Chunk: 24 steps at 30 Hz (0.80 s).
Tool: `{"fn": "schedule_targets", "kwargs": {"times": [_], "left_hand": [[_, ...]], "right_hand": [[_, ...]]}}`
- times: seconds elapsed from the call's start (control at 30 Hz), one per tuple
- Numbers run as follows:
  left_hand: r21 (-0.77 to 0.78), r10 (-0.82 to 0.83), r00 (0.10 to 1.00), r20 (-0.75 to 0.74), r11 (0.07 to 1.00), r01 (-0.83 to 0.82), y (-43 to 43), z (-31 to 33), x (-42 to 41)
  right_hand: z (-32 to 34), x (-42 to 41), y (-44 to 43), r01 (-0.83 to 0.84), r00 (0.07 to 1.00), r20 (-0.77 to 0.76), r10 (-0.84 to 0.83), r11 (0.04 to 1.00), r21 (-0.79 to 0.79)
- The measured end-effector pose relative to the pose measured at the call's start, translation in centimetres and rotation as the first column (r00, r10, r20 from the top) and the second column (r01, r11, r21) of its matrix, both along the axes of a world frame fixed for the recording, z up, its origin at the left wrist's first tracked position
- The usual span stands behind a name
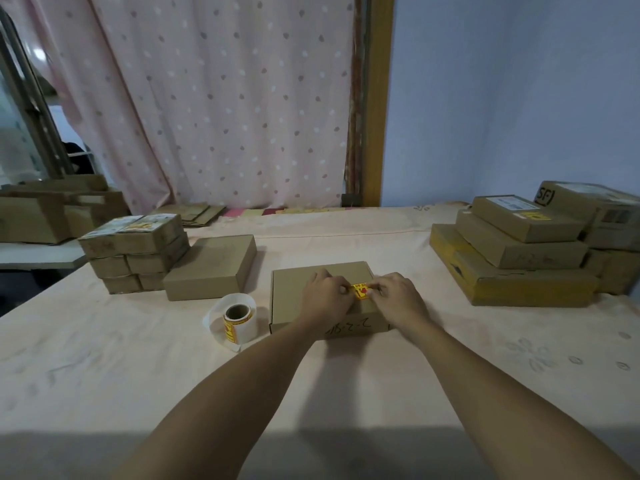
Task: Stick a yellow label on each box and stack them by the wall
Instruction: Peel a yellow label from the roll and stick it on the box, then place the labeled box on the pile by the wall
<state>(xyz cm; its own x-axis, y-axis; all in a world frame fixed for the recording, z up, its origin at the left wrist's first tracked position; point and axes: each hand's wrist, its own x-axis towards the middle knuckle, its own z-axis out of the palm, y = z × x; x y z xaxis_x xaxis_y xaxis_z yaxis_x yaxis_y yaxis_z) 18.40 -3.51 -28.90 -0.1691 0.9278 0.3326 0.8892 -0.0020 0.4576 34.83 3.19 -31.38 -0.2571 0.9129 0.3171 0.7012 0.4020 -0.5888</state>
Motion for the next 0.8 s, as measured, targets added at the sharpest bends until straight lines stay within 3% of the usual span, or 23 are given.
{"fn": "schedule_targets", "kwargs": {"times": [0.2, 0.37, 0.5, 0.7, 0.8], "left_hand": [[-0.010, 0.040, 0.999, 0.010, 0.999, -0.040, -1.1, 0.2, -1.3], [-0.008, 0.161, 0.984, -0.073, 0.987, -0.162, -2.9, 0.2, -3.4], [-0.078, 0.266, 0.954, -0.136, 0.957, -0.278, -4.9, 0.7, -5.1], [-0.197, 0.316, 0.947, -0.057, 0.926, -0.321, -7.3, 1.3, -5.0], [-0.283, 0.356, 0.924, 0.138, 0.908, -0.308, -7.2, 1.1, -5.2]], "right_hand": [[0.6, 0.6, -1.7, 0.004, 0.999, -0.040, -0.006, 0.998, -0.067], [0.8, 0.7, -3.0, 0.070, 0.996, -0.052, -0.078, 0.989, -0.129], [0.9, 0.9, -4.0, 0.129, 0.988, -0.040, -0.146, 0.951, -0.280], [1.2, 1.0, -6.4, 0.125, 0.986, -0.054, -0.156, 0.919, -0.375], [1.6, 1.1, -8.1, 0.116, 0.982, -0.091, -0.163, 0.915, -0.387]]}}
